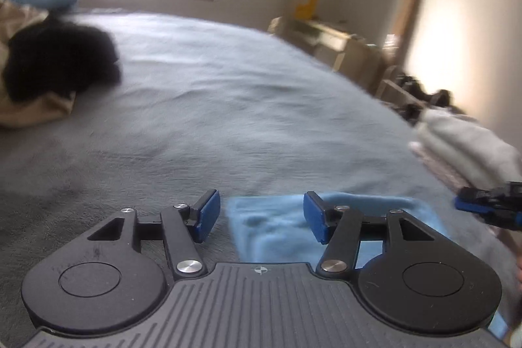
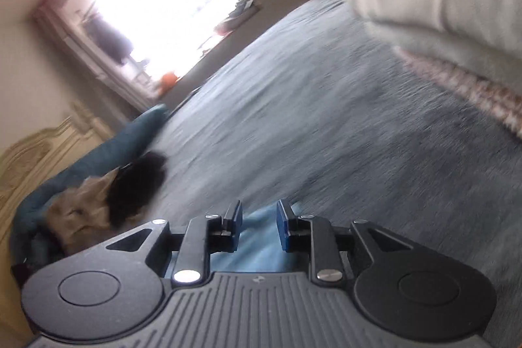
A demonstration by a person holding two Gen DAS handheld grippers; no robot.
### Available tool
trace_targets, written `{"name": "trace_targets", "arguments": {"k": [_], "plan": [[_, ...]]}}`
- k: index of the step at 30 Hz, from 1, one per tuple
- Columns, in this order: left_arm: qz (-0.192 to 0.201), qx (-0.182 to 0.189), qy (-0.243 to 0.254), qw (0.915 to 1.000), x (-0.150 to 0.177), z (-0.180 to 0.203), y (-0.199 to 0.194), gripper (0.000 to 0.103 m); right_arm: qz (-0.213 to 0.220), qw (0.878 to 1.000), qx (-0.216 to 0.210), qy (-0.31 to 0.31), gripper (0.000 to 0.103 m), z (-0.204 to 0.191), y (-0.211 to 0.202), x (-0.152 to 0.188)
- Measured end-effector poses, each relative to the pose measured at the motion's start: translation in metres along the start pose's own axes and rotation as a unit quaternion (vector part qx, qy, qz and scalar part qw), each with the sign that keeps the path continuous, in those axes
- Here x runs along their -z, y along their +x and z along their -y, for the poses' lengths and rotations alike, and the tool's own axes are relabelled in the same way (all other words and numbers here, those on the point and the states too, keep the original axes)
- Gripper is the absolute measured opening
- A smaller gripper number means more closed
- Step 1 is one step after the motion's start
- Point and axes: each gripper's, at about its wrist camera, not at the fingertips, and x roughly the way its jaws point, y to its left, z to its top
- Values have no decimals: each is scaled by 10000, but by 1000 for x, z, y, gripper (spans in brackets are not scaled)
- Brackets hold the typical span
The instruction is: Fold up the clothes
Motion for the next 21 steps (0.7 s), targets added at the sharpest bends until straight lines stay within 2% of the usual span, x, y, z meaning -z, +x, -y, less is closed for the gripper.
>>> {"name": "trace_targets", "arguments": {"k": [2,5,7,9,10,12,14,16,18,21], "plan": [[-145,263,54,9995,9,13,-8,57,-307,9991,-184,-215,30,-11,2,12],[-486,383,314,9976,31,31,-7,57,-722,9967,10,-363,30,-12,18,30],[-679,113,575,9960,44,38,-2,57,-551,9962,558,-378,21,-3,18,31],[-714,-41,429,9965,48,30,-5,57,-134,9945,1031,-96,27,5,1,25],[-719,-86,342,9968,48,26,-8,57,70,9940,1094,-34,27,5,-10,23],[-586,29,244,9980,44,26,-20,57,199,9958,892,-44,27,-2,-25,24],[-435,159,358,9983,43,35,-30,57,191,9978,628,-135,29,-13,-35,28],[-454,310,515,9972,47,47,-32,57,-71,9991,343,-235,31,-24,-30,42],[-574,385,676,9953,55,58,-30,57,-359,9987,284,-213,31,-23,-20,58],[-784,87,793,9937,71,56,-26,57,-158,9925,1197,-166,30,-8,-23,66]]}}
